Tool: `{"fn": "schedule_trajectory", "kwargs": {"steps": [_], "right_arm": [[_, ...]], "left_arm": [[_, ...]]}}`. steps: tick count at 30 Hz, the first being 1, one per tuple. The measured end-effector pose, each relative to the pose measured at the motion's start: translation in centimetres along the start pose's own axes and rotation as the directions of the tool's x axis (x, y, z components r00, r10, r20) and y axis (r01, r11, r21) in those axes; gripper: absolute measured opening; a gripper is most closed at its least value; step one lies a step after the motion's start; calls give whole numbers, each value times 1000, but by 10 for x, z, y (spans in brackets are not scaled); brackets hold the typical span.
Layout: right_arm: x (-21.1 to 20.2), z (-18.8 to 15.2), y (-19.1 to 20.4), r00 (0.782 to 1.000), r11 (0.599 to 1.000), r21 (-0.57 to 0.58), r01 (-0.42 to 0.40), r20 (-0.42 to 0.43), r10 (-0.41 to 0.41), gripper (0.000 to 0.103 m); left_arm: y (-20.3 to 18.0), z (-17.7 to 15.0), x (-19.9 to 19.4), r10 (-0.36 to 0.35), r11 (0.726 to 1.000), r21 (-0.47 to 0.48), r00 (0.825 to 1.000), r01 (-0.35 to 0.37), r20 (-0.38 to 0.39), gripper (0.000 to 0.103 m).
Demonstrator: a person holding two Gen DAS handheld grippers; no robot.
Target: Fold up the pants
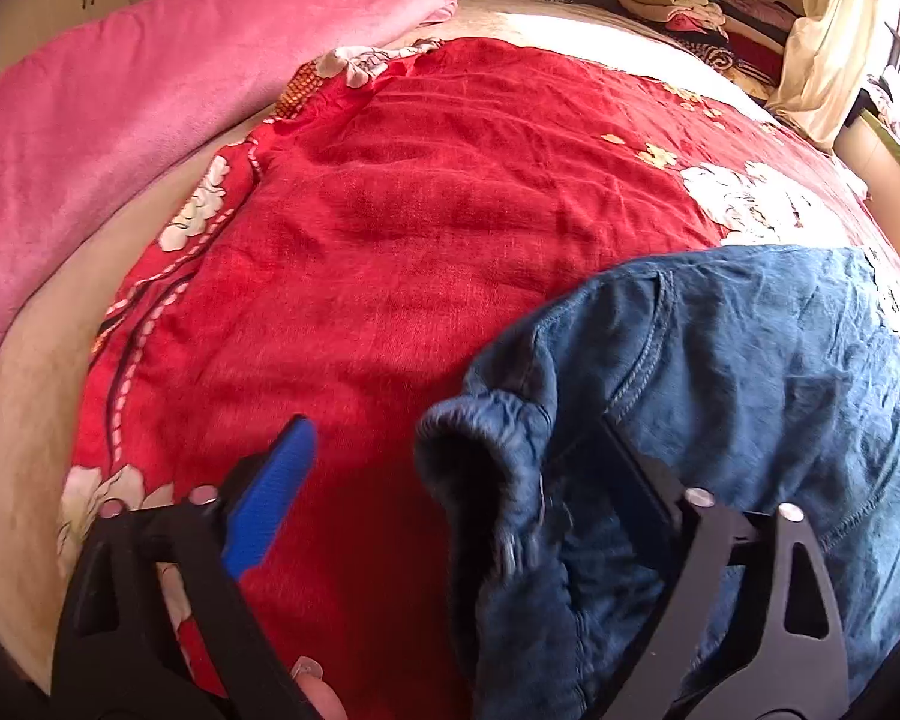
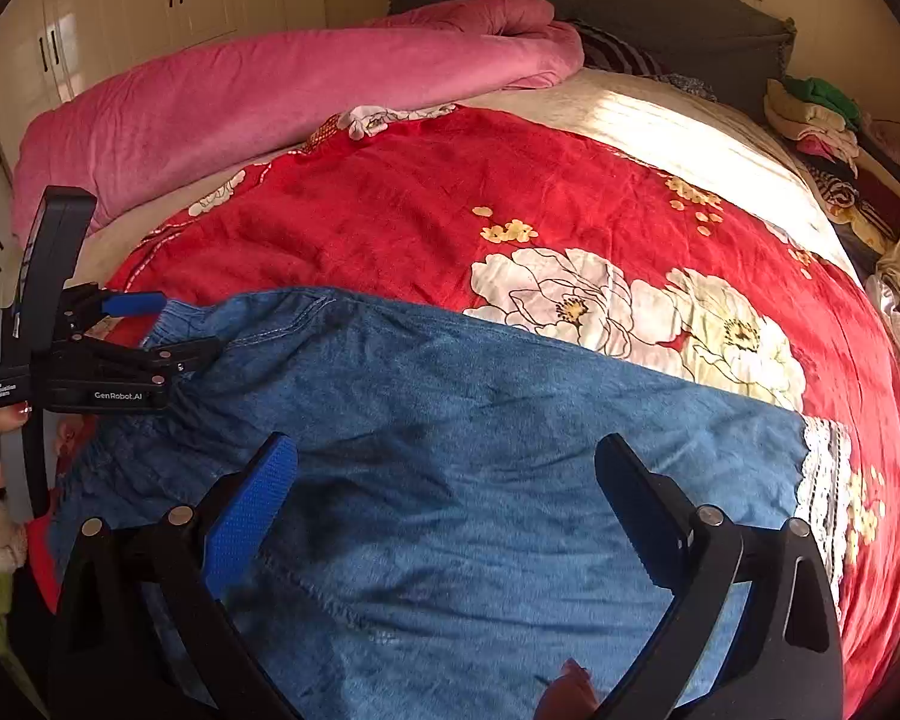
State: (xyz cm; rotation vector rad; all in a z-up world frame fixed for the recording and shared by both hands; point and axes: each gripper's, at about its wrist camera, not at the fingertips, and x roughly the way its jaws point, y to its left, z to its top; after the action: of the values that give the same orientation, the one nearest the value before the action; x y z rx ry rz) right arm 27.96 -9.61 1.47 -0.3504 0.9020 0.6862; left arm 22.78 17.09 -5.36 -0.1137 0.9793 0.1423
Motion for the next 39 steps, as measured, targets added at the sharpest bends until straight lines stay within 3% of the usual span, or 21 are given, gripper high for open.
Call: {"fn": "schedule_trajectory", "kwargs": {"steps": [1, 3, 4, 7, 11, 16, 18, 20, 22, 24, 28, 33, 39], "right_arm": [[8, 4, -1, 1000, 1000, -6, 1, -10, -1, 99], [23, 12, -2, 1000, 1000, -26, 0, -31, -1, 99], [32, 16, -2, 999, 999, -39, 0, -42, -1, 99], [58, 31, -5, 997, 997, -75, -12, -76, 6, 99], [90, 47, -4, 990, 987, -154, -48, -135, 27, 99], [115, 56, 12, 984, 948, -307, -79, -178, 24, 97], [117, 57, 17, 978, 939, -319, -132, -194, 72, 72], [111, 55, 21, 964, 929, -301, -215, -216, 153, 34], [96, 50, 23, 963, 926, -295, -234, -198, 181, 13], [77, 43, 19, 966, 934, -265, -239, -161, 201, 7], [31, 28, 14, 975, 953, -209, -220, -67, 211, 7], [-28, 2, 21, 979, 968, -157, -196, 33, 203, 7], [-78, -43, 45, 967, 964, -143, -223, 92, 238, 7]], "left_arm": [[1, 1, 5, -15, 1000, -1, 1000, 15, -11, 60], [1, 1, 9, -48, 999, 5, 999, 48, -5, 41], [2, 1, 8, -64, 998, 8, 998, 64, 11, 26], [5, 3, 3, -138, 990, -7, 990, 138, 41, 16], [11, 3, -12, -213, 977, -7, 973, 214, 94, 13], [10, 7, -40, -291, 956, 36, 937, 290, 191, 13], [7, 7, -46, -303, 953, 61, 931, 297, 203, 13], [6, 6, -46, -300, 954, 65, 933, 293, 201, 13], [7, 4, -45, -274, 962, 67, 941, 266, 199, 13], [10, 4, -45, -278, 961, 56, 939, 272, 201, 13], [10, 0, -51, -295, 955, 85, 931, 283, 217, 13], [3, -14, -74, -354, 932, 172, 904, 319, 239, 13], [-3, -52, -114, -393, 913, 230, 878, 338, 271, 13]]}}
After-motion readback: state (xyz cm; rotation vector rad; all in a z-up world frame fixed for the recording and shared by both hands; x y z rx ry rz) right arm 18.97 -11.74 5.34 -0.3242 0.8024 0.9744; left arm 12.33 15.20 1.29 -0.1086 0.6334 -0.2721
